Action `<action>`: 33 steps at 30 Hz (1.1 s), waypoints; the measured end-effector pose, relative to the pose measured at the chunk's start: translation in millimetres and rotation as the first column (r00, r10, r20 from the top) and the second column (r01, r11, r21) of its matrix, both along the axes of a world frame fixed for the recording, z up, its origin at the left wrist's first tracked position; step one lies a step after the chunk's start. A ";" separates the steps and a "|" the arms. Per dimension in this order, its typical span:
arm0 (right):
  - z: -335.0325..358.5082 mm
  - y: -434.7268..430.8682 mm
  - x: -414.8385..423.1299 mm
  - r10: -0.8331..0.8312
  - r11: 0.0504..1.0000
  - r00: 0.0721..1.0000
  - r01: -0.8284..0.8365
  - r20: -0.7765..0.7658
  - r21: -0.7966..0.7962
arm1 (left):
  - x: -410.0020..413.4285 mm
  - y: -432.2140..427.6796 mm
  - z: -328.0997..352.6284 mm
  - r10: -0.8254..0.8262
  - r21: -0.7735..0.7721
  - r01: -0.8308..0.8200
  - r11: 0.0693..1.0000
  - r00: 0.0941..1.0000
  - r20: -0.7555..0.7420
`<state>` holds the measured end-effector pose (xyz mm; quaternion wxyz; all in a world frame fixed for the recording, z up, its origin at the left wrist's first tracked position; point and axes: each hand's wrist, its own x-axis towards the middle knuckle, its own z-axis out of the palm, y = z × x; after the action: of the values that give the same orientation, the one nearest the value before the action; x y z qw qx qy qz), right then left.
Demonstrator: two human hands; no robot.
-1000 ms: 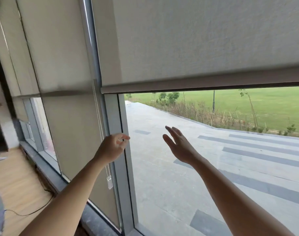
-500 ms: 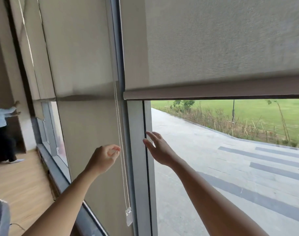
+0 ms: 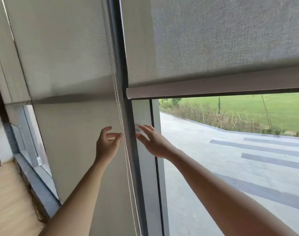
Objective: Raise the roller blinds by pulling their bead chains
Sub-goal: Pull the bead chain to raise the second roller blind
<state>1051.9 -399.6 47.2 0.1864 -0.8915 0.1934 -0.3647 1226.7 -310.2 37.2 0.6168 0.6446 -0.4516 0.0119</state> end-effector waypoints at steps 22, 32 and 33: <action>49.9 83.4 78.9 -0.560 0.784 0.606 0.608 0.566 0.125 | 31.8 5.3 -1.9 -0.617 -0.358 0.607 0.709 0.781 0.103; 105.0 88.7 139.4 -0.281 0.795 0.761 -0.157 0.585 0.586 | 63.3 39.3 -17.0 -0.507 -0.424 0.537 0.729 0.840 0.192; 105.3 90.0 136.1 -0.245 0.772 0.723 -0.258 0.646 0.581 | 66.8 42.0 -19.3 -0.483 -0.428 0.516 0.742 0.854 0.193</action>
<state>1188.1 -309.6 152.5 0.5357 -0.5728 0.2176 -0.5810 1293.5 -268.2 17.9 0.7169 0.3321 -0.6126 -0.0236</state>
